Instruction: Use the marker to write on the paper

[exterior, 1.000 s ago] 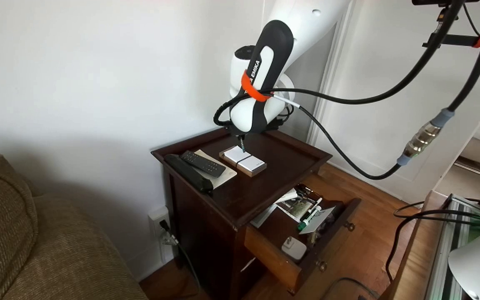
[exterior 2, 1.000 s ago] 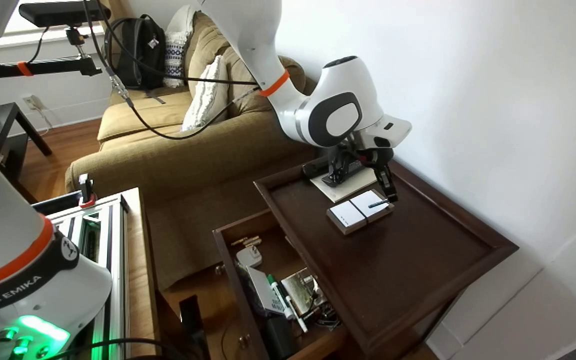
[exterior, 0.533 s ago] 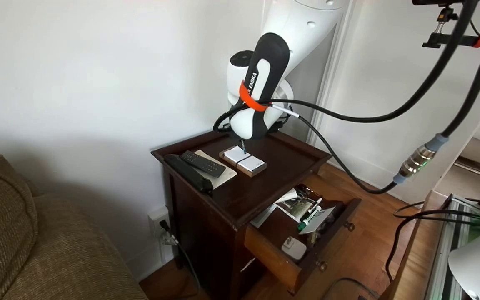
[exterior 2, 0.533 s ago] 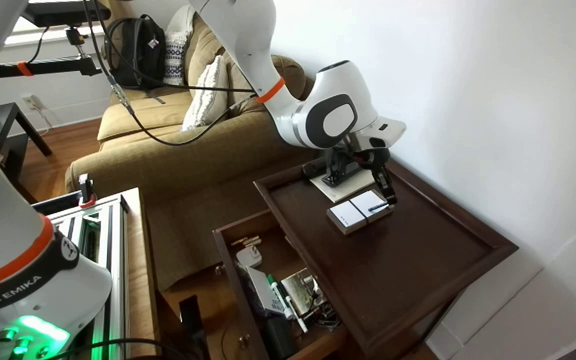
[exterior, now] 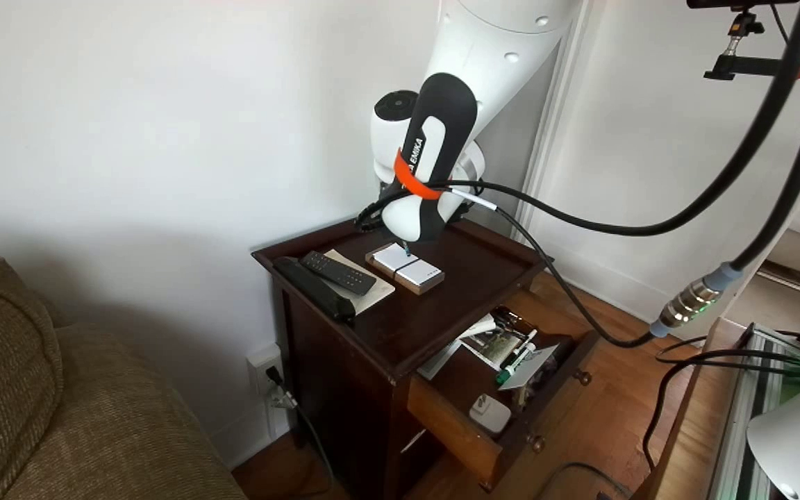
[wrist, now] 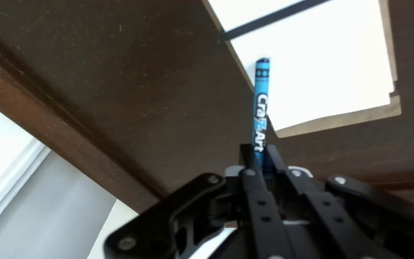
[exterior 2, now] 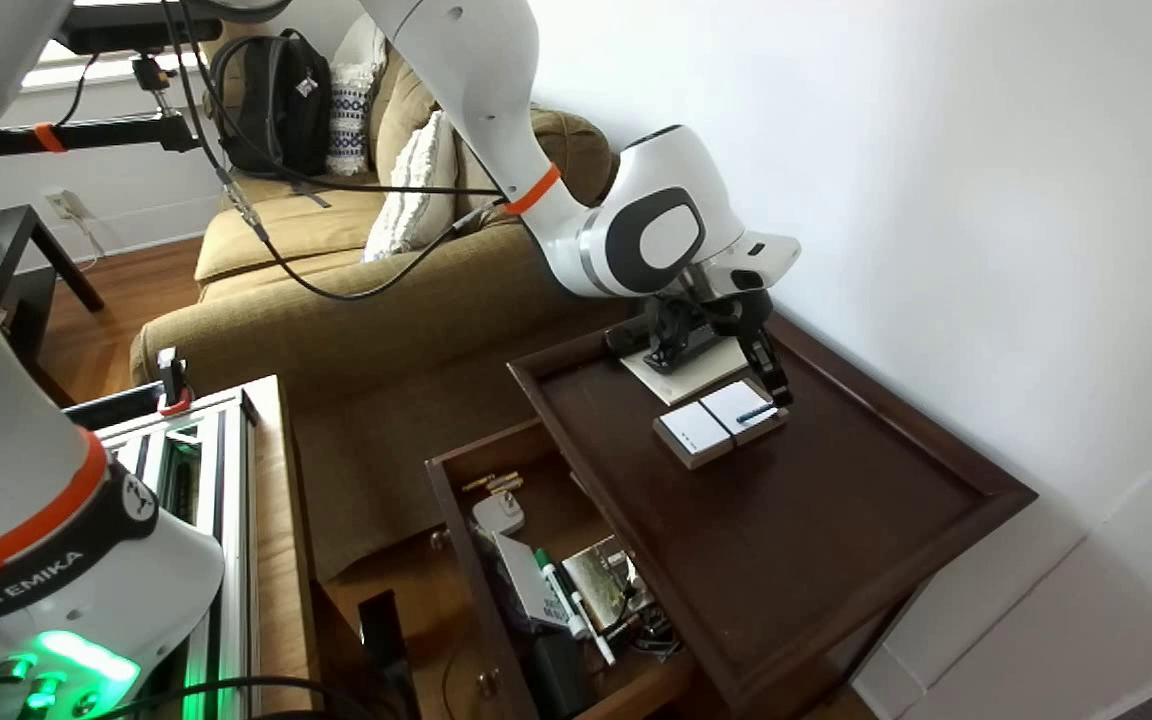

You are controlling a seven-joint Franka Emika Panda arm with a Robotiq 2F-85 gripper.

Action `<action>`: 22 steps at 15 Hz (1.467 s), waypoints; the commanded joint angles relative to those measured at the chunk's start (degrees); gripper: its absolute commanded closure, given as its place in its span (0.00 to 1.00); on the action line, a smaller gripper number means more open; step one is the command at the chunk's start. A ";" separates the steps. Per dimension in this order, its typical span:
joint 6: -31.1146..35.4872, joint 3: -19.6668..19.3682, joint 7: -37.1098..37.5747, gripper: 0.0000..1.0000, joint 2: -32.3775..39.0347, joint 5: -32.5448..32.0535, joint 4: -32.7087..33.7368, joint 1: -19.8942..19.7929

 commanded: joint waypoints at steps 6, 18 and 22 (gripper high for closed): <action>0.08 -1.15 1.84 0.97 3.76 1.39 2.10 2.57; 1.03 -2.16 4.65 0.97 5.42 1.91 3.44 3.77; 1.27 -3.20 5.79 0.97 6.38 1.77 3.85 4.49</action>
